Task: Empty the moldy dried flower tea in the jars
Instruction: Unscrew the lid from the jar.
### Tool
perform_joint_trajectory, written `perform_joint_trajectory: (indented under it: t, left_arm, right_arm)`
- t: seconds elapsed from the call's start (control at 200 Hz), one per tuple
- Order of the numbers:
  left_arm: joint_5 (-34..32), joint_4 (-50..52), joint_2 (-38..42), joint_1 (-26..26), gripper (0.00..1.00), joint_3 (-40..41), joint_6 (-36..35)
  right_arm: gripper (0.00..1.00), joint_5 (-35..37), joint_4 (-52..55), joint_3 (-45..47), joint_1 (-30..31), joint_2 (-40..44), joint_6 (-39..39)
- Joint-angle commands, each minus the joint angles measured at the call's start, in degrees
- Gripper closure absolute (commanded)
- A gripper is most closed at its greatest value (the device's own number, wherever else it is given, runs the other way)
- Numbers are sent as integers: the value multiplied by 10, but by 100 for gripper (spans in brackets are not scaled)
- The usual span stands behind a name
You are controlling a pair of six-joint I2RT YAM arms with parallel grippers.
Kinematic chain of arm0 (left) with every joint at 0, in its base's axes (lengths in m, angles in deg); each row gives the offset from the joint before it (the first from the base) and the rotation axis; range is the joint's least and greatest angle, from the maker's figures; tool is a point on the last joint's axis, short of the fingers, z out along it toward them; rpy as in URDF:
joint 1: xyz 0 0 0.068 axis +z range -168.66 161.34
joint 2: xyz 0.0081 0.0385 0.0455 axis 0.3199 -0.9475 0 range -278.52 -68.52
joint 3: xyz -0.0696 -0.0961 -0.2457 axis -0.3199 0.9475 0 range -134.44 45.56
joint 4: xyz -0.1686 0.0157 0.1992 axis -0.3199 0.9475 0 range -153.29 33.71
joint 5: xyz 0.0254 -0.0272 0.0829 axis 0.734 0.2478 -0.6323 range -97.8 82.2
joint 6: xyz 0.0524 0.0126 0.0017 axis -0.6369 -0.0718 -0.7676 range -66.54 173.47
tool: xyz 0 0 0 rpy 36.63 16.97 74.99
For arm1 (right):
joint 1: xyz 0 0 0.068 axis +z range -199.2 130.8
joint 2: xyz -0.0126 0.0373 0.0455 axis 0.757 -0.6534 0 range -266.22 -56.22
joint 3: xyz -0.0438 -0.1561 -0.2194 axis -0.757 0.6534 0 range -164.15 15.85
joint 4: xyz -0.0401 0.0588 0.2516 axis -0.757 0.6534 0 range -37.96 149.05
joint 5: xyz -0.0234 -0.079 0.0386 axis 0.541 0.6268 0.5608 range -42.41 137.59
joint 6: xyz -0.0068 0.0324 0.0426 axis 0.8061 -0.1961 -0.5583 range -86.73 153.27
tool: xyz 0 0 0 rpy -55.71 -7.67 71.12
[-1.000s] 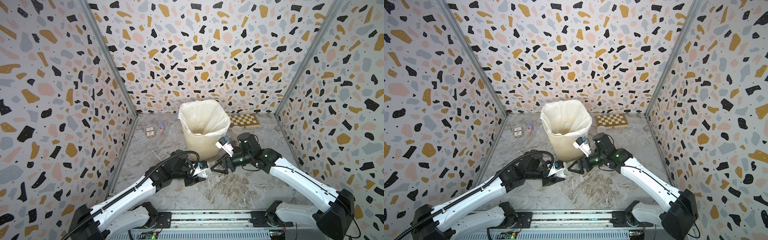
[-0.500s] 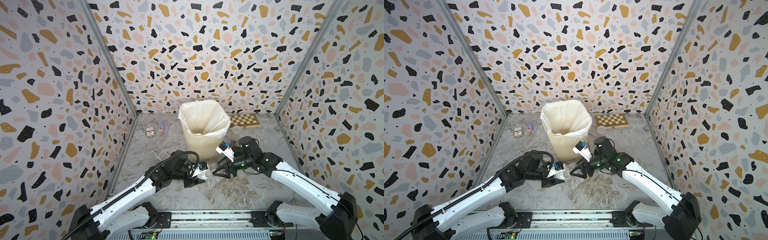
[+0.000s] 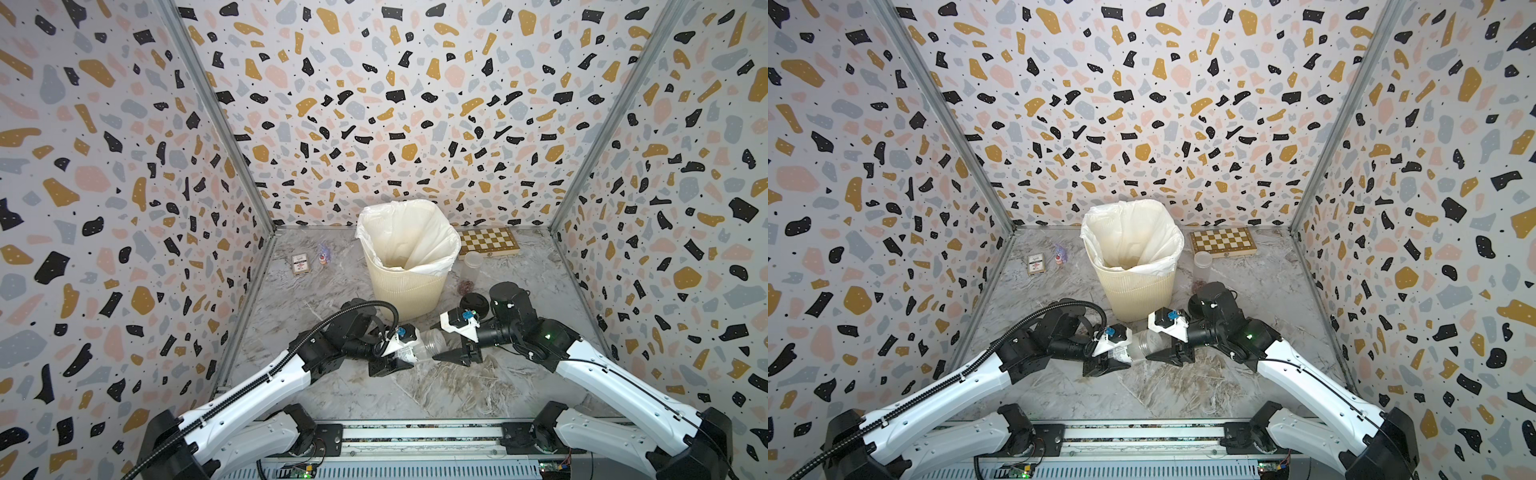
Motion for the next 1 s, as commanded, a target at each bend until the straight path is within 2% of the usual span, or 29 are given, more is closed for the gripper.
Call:
perform_joint_trajectory:
  t: [0.0,0.08,0.18,0.365,0.43,0.546,0.686,0.881,0.991]
  left_arm:
    - [14,-2,-2,4,45,-27,-1]
    - [10,-3,-2,4,45,-25,0]
    - [2,-7,-2,6,45,-23,-1]
    - [-16,-12,-3,5,45,-18,-6]
    - [-21,-11,-3,5,45,-17,-8]
    - [-31,-7,2,6,45,-16,-15]
    - [-43,-10,3,9,45,-14,-19]
    - [-55,-30,14,9,45,-5,-7]
    - [-60,-30,13,9,45,0,-8]
  right_arm:
    - [32,-5,27,-25,6,-1,81]
    - [24,-14,26,-29,6,1,69]
    - [11,-8,23,-39,5,5,17]
    - [3,-22,60,-95,-2,-14,-50]
    - [0,-3,56,-112,-3,-21,-100]
    - [1,33,79,-155,-14,-43,-195]
    - [3,28,96,-176,-63,-72,-348]
    - [7,17,83,-136,-64,-67,-476]
    - [7,15,69,-113,-41,-63,-500]
